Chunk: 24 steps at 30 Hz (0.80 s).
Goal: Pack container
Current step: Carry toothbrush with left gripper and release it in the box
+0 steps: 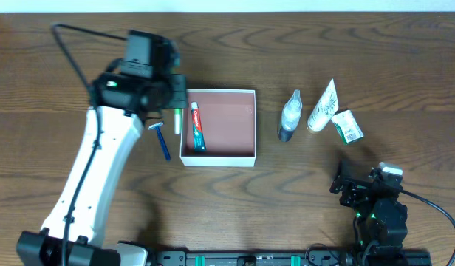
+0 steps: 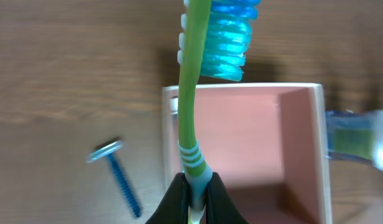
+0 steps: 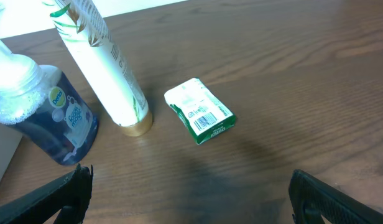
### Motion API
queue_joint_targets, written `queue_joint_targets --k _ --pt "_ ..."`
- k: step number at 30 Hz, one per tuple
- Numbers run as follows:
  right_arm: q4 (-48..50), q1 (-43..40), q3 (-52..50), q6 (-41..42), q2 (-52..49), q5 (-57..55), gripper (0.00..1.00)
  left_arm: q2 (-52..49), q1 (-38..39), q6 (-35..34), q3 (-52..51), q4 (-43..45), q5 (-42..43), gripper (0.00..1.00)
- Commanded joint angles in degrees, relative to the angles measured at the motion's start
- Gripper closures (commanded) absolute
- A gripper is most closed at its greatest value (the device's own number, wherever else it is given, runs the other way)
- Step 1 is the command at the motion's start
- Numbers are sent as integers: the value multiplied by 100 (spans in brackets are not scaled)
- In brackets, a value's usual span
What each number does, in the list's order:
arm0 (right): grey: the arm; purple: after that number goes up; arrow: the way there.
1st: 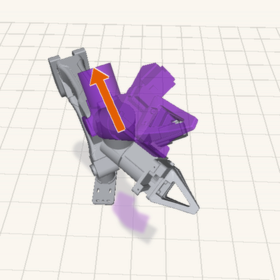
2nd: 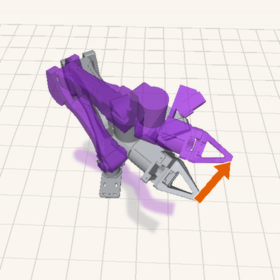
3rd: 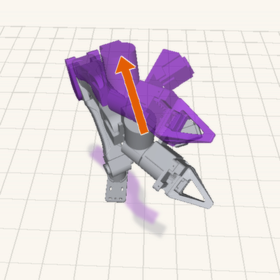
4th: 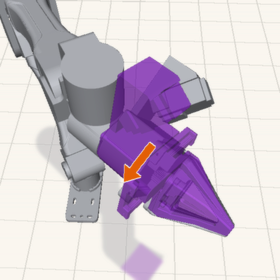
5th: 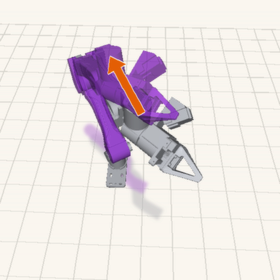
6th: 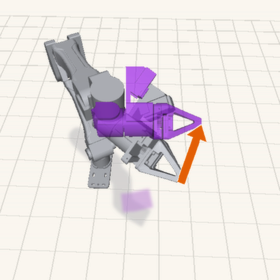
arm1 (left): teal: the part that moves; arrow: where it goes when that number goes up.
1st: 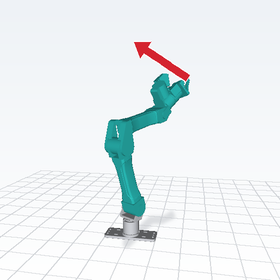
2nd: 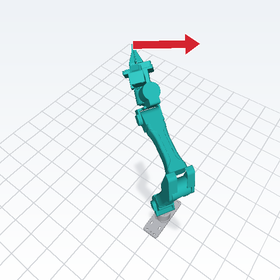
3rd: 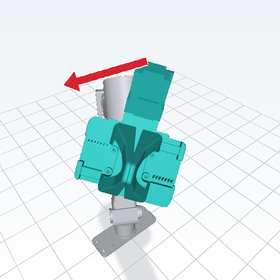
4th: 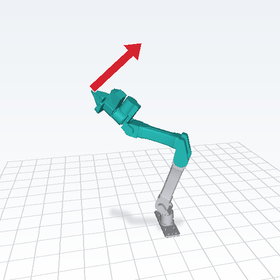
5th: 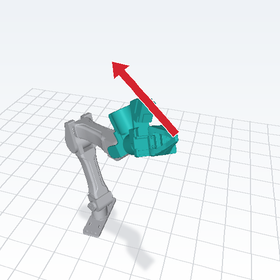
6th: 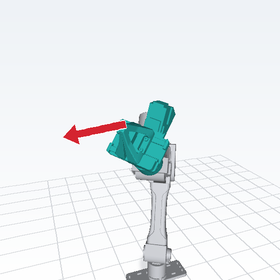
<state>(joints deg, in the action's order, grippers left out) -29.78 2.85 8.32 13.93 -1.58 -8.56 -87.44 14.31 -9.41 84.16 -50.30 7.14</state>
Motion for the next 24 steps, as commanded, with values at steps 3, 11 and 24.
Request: queue_joint_targets --k 3,11,24 --pt "-2 -44 -13 -74 42 0 1 -549 597 -229 -92 157 -568 94" --pt "-2 -44 -13 -74 42 -2 1 -1615 903 -229 -306 761 -960 94" --pt "-2 -44 -13 -74 42 -2 1 -2081 964 -391 -422 597 -955 94"
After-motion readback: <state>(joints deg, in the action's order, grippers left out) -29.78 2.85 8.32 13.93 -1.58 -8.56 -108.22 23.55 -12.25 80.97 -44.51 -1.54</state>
